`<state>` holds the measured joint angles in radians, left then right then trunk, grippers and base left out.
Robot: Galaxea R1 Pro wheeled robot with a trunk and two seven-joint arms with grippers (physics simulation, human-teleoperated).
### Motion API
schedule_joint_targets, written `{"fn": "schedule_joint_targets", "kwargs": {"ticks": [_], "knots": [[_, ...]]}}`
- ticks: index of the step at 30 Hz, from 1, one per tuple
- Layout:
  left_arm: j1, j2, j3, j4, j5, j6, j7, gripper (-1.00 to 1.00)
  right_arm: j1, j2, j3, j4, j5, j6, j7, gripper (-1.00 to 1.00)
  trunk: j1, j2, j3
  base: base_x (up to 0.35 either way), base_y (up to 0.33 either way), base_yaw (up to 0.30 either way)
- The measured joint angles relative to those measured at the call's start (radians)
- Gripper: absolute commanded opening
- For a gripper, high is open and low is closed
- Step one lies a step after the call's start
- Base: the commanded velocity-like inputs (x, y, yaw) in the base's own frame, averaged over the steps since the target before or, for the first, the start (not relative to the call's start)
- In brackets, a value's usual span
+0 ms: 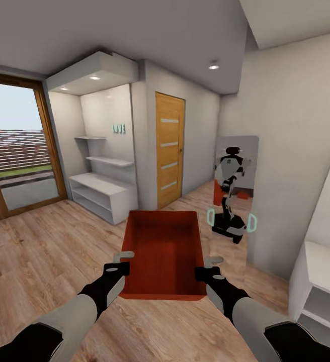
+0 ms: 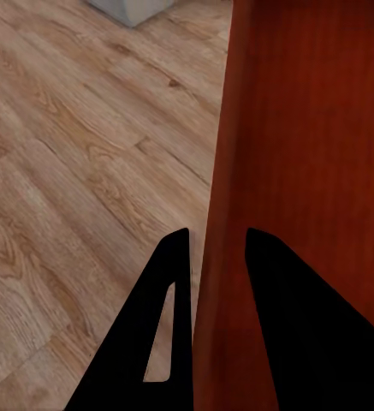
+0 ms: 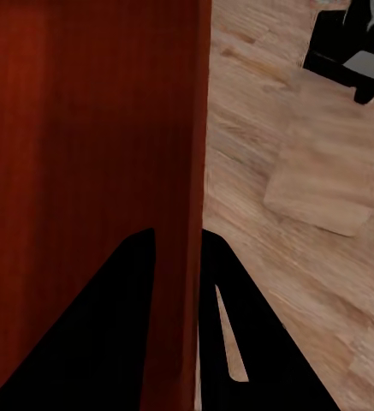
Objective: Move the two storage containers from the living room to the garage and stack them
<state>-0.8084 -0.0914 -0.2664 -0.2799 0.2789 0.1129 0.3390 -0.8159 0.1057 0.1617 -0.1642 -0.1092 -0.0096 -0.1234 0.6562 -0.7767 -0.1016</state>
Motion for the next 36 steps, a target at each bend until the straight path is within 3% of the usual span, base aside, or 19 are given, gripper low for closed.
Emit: {"fn": "schedule_joint_targets", "kwargs": {"ticks": [16,36], "knots": [[0.000,0.000,0.000,-0.003,-0.001,0.002,0.000,-1.00,0.000,-0.001,0.001,-0.001,-0.002,0.000,0.001,-1.00,0.000,0.000,0.000,0.322,0.000,0.261],[0.000,0.000,0.000,-0.002,0.000,0.000,0.000,-1.00,0.000,-0.001,0.000,0.000,-0.001,-0.001,0.000,-1.00,0.000,0.000,0.000,0.322,0.000,0.015]]}}
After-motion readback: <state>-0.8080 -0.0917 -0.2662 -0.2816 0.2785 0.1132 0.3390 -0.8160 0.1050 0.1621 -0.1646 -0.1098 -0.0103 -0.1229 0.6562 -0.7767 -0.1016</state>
